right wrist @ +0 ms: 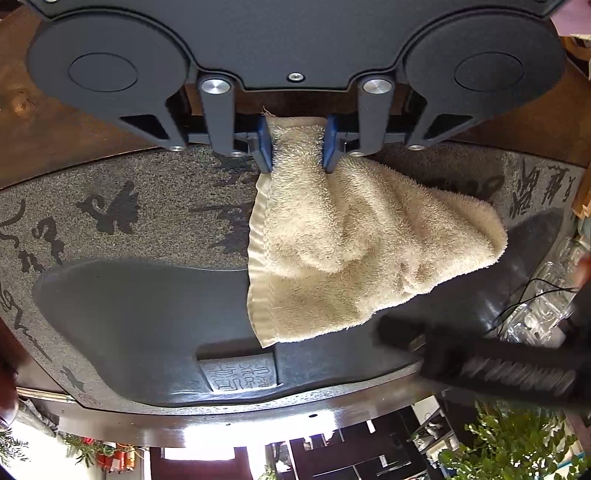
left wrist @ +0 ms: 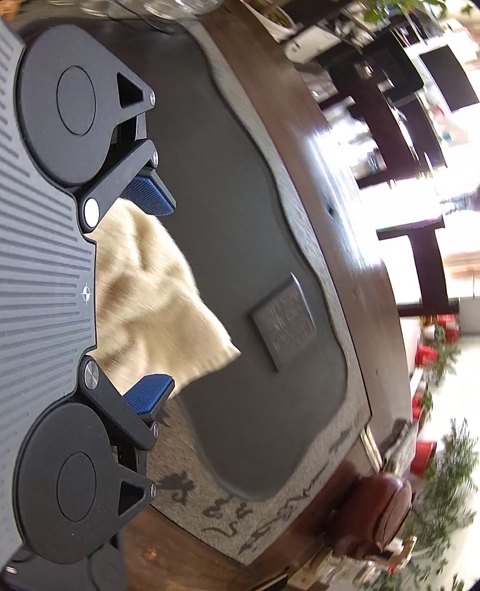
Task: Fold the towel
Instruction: 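Grasp another towel corner with the left gripper while the right gripper holds its corner, then lift the towel with both grippers and lay it flat on the tray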
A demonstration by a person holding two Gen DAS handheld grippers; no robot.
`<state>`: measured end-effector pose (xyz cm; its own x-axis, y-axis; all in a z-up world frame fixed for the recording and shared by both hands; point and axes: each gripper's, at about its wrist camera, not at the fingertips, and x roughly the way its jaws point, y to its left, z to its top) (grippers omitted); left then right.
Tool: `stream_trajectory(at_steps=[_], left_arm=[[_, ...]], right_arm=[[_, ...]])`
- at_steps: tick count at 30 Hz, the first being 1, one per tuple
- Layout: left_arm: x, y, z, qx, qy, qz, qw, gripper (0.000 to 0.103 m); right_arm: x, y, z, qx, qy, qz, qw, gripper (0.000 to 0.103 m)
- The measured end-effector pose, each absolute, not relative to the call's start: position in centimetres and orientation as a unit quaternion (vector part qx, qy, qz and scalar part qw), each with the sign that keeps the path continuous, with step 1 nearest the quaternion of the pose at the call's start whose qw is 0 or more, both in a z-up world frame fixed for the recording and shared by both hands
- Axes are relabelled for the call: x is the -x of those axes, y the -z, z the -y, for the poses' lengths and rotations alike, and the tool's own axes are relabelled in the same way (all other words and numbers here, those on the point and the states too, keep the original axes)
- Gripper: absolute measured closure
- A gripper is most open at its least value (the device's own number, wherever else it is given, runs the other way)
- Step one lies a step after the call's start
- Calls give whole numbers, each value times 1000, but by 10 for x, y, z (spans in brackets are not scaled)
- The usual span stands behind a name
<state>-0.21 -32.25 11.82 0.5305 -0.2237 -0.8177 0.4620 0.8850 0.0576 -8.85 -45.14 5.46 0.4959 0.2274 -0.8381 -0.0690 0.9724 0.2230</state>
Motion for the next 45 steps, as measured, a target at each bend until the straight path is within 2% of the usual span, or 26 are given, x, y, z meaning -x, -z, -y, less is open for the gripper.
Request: stream_trajectory(at_steps=[14, 21, 22, 23, 26, 29, 31, 34, 39, 43, 45], left_arm=[[-75, -71, 372, -172, 303, -469, 812, 8], [-89, -53, 387, -204, 319, -471, 797, 9], [-90, -49, 389, -208, 321, -475, 792, 16], [-92, -45, 391, -211, 323, -481, 787, 29], [-95, -34, 393, -217, 327, -500, 772, 57], [-96, -30, 389, -210, 332, -510, 765, 74], [-97, -29, 387, -203, 334, -512, 765, 82], [-99, -29, 382, -185, 338, -514, 767, 90], [-99, -32, 375, -162, 339, -514, 771, 95], [-103, -47, 357, -123, 319, -505, 792, 96], [-105, -54, 348, -108, 309, -500, 802, 96]], right_arm=[[88, -56, 454, -81, -85, -497, 860, 75], [88, -56, 453, -78, -83, -499, 859, 75], [88, -56, 452, -79, -83, -499, 859, 75], [88, -56, 452, -78, -82, -499, 859, 75], [88, -57, 452, -78, -79, -499, 859, 75], [89, -57, 451, -78, -76, -499, 860, 75], [89, -57, 451, -78, -75, -499, 860, 75], [88, -58, 449, -75, -73, -497, 861, 75], [88, -59, 451, -74, -70, -495, 863, 78], [86, -65, 458, -74, -59, -483, 870, 90], [82, -70, 461, -71, -58, -476, 874, 91]])
